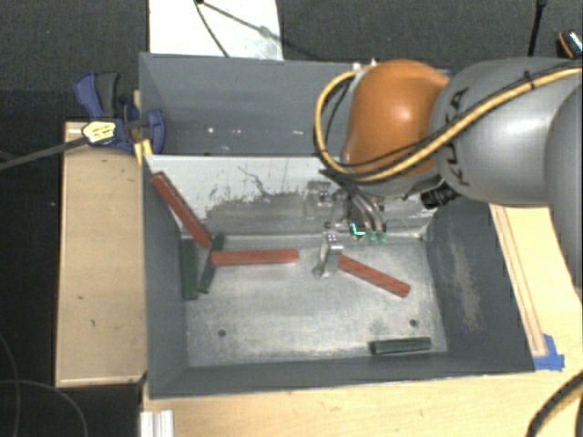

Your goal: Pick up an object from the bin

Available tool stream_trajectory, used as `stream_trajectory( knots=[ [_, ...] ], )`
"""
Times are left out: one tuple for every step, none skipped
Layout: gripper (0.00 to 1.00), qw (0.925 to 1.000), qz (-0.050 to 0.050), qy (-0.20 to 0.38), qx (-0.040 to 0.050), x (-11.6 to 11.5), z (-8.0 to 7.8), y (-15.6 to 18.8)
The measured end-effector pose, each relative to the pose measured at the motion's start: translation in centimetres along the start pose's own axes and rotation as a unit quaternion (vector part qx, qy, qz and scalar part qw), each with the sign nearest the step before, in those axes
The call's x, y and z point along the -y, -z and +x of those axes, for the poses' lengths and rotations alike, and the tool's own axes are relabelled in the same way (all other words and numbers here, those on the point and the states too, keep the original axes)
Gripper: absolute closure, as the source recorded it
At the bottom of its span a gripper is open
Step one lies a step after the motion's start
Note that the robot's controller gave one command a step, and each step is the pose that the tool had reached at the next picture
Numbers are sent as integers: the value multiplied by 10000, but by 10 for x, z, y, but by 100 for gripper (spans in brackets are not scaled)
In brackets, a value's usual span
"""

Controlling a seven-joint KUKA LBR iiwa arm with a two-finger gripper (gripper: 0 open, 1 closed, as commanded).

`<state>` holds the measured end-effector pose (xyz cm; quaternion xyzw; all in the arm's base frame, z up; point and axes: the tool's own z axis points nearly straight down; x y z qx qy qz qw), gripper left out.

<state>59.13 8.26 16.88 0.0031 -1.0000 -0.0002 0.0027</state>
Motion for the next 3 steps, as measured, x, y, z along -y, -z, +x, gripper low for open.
stream_trajectory(
  knots=[
    [0, 9994, 2, 352, 0, -17, 1, -103],
    [100, 9995, -4, 328, 40, -17, -2, -98],
    [100, 9939, 4, 1101, 83, -5, 20, 53]
  ],
)
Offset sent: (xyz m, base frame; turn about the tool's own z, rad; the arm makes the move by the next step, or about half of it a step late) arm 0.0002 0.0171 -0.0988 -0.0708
